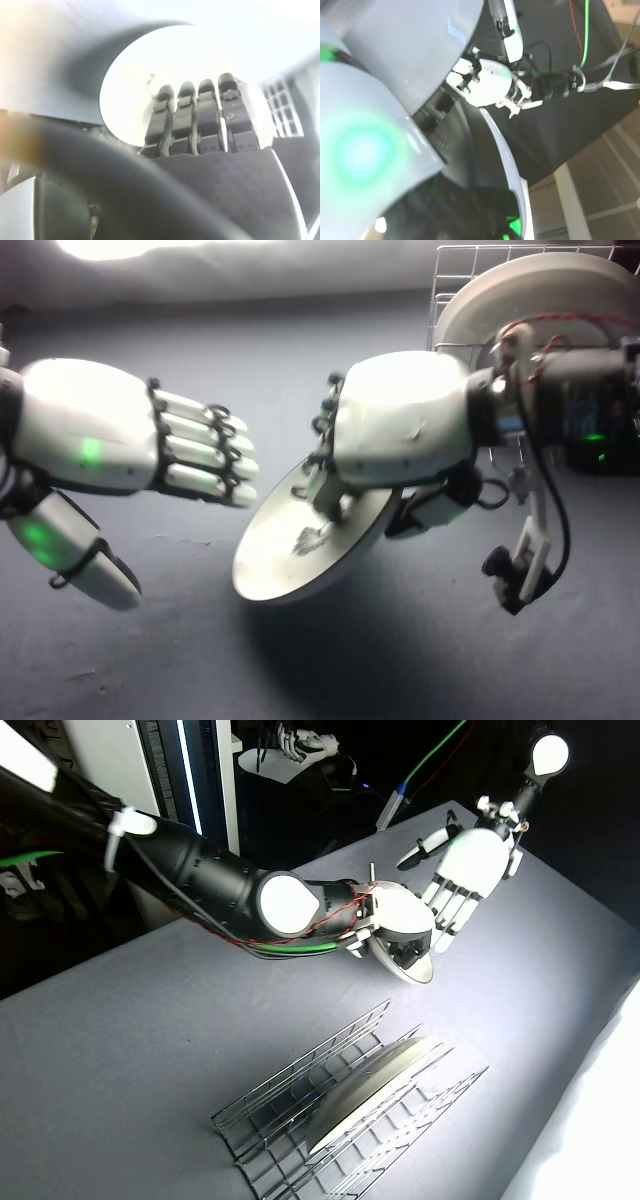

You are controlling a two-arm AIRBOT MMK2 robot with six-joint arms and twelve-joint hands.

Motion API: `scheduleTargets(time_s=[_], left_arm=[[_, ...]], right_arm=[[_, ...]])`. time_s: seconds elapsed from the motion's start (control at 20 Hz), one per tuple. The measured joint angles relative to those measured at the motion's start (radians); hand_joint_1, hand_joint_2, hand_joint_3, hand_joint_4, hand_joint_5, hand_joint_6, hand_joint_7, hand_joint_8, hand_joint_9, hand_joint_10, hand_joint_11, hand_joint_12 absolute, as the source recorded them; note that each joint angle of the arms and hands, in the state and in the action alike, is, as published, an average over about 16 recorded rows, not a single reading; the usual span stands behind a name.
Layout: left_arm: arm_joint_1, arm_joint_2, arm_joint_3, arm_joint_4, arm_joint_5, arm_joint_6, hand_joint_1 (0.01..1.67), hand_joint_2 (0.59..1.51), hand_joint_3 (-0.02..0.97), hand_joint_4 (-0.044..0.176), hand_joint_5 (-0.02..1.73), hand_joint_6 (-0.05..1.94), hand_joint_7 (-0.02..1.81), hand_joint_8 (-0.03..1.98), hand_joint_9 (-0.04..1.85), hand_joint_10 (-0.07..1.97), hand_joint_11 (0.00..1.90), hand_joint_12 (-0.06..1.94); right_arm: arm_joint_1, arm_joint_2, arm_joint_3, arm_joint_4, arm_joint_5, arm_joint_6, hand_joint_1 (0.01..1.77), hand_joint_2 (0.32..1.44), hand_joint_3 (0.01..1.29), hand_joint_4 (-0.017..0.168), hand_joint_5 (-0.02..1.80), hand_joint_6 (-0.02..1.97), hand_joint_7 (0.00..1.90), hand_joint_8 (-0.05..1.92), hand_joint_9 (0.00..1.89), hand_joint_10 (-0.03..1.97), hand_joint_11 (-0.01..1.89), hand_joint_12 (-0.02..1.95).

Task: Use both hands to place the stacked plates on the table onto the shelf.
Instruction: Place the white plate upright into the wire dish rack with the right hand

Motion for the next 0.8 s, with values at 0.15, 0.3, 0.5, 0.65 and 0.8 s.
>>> scheduleTargets(time_s=[0.15, 0.3, 0.5, 0.65, 0.8], left_arm=[[-0.04, 0.032, -0.012, 0.001, -0.002, 0.014, 0.02, 1.069, 0.0, 0.007, 0.06, 0.02, 0.02, 0.02, 0.02, -0.05, 0.01, 0.01], [-0.067, 0.066, -0.019, 0.003, 0.0, 0.024, 0.02, 1.068, 0.0, 0.008, 0.06, 0.02, 0.02, 0.02, 0.02, -0.05, 0.01, 0.01], [-0.091, 0.111, -0.024, 0.008, 0.002, 0.027, 0.02, 1.069, 0.001, 0.008, 0.06, 0.02, 0.02, 0.02, 0.02, -0.05, 0.01, 0.01], [-0.103, 0.139, -0.024, 0.019, -0.002, 0.026, 0.02, 1.069, 0.0, 0.008, 0.06, 0.02, 0.02, 0.02, 0.02, -0.05, 0.01, 0.01], [-0.109, 0.161, -0.018, 0.03, -0.009, 0.025, 0.02, 1.07, 0.001, 0.008, 0.06, 0.02, 0.03, 0.02, 0.02, -0.05, 0.01, 0.01]], right_arm=[[0.016, 0.043, -0.039, 0.047, 0.008, 0.0, 1.19, 0.96, 0.01, 0.008, 0.93, 0.66, 1.02, 0.73, 1.22, 0.12, 0.85, 1.26], [0.035, 0.084, -0.072, 0.1, 0.02, 0.0, 1.2, 0.96, 0.01, 0.012, 0.96, 0.78, 1.04, 0.78, 1.21, 0.12, 0.84, 1.25], [0.059, 0.13, -0.116, 0.18, 0.031, -0.001, 1.2, 0.97, 0.01, 0.014, 0.98, 0.9, 1.06, 0.82, 1.21, 0.11, 0.84, 1.26], [0.079, 0.156, -0.144, 0.253, 0.039, -0.001, 1.21, 0.98, 0.01, 0.015, 1.0, 0.94, 1.06, 0.82, 1.21, 0.11, 0.84, 1.25], [0.097, 0.176, -0.165, 0.334, 0.039, 0.001, 1.21, 0.98, 0.01, 0.016, 1.0, 0.95, 1.07, 0.82, 1.22, 0.1, 0.85, 1.25]])
